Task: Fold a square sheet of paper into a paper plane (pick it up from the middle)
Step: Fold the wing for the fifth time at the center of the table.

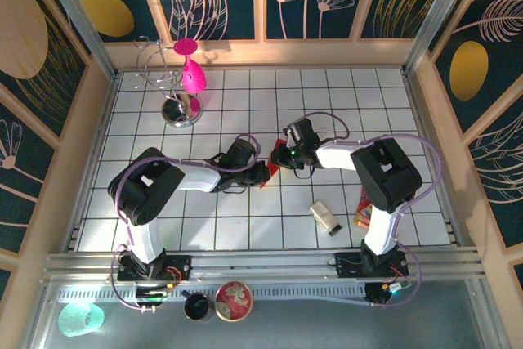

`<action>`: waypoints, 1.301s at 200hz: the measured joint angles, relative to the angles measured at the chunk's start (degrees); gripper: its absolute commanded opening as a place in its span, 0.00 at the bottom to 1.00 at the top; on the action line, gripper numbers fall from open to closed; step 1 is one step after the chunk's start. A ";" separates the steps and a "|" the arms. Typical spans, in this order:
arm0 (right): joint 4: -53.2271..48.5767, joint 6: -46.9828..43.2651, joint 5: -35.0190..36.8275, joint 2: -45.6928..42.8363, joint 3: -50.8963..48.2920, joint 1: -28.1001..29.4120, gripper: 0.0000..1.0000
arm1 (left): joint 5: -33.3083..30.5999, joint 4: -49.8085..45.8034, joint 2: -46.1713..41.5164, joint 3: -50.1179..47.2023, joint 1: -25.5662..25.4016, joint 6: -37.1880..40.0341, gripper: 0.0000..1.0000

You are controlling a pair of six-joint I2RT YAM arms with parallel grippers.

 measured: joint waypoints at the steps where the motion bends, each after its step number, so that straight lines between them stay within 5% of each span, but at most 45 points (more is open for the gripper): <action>1: 0.02 0.07 -0.02 0.00 0.00 -0.02 0.18 | 0.00 0.02 0.00 -0.02 0.00 0.00 0.00; 143: -1.07 -3.67 11.30 1.36 3.78 -12.15 0.26 | 0.00 6.43 -0.17 -3.34 0.02 -2.60 0.00; 260: 0.11 -4.13 1.75 1.25 1.99 -8.15 0.24 | 0.63 2.12 -5.81 -0.61 -0.20 -1.73 0.00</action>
